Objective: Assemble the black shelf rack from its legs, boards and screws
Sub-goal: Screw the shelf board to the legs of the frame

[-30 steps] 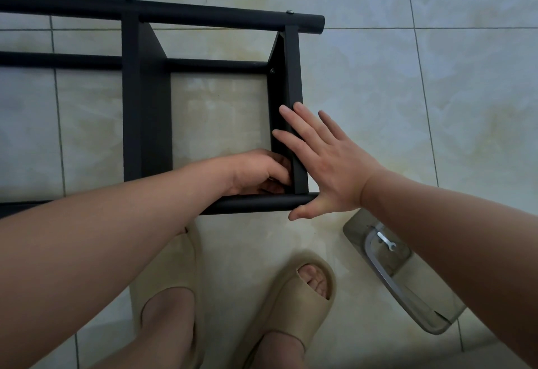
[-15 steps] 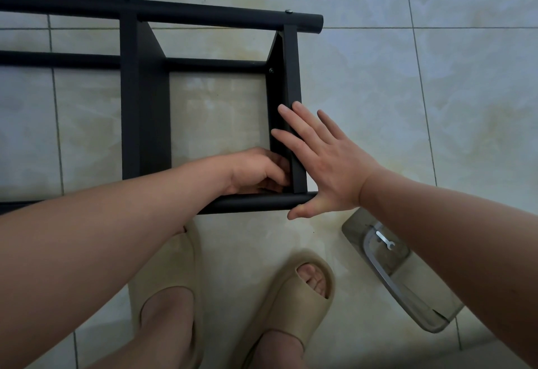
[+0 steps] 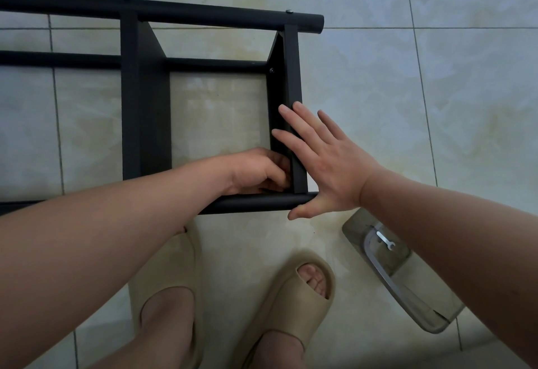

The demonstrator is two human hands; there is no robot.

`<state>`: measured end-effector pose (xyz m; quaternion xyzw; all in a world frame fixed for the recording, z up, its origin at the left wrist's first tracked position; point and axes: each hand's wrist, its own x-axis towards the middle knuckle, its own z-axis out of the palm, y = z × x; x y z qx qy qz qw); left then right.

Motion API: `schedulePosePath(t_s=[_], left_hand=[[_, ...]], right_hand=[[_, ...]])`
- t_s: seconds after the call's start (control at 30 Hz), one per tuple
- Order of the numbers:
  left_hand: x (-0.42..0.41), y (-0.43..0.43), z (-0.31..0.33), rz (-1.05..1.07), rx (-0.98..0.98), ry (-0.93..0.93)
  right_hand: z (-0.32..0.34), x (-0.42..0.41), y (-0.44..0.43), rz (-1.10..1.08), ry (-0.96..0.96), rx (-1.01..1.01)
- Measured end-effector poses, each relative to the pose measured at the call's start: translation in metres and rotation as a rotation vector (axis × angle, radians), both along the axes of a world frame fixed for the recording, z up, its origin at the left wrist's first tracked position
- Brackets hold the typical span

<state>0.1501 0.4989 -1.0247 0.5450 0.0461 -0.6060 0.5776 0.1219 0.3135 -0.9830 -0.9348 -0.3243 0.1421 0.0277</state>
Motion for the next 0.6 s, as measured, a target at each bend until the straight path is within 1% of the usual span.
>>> schedulePosePath(t_s=[0.07,0.17,0.23,0.47,0.6], left_hand=[[-0.0002,-0.0009,0.0005,-0.015,0.004,-0.009],[-0.0017,-0.0026,0.0023,-0.078,0.081,-0.106],[-0.0027,-0.0028,0.0025,-0.078,0.115,-0.13],[-0.0006,-0.0006,0.0032,-0.029,0.001,-0.036],[0.0015,-0.0009,0.0063,-0.048,0.002,-0.034]], right_hand=[[-0.0001,0.0,-0.0003,0.001,0.002,-0.004],[-0.0003,0.0002,-0.0004,0.001,0.0,-0.002],[-0.0005,0.0001,-0.0006,0.0,-0.003,0.005],[-0.0025,0.0,-0.0019,0.008,0.001,0.017],[-0.0041,0.0008,-0.0035,0.021,0.001,0.013]])
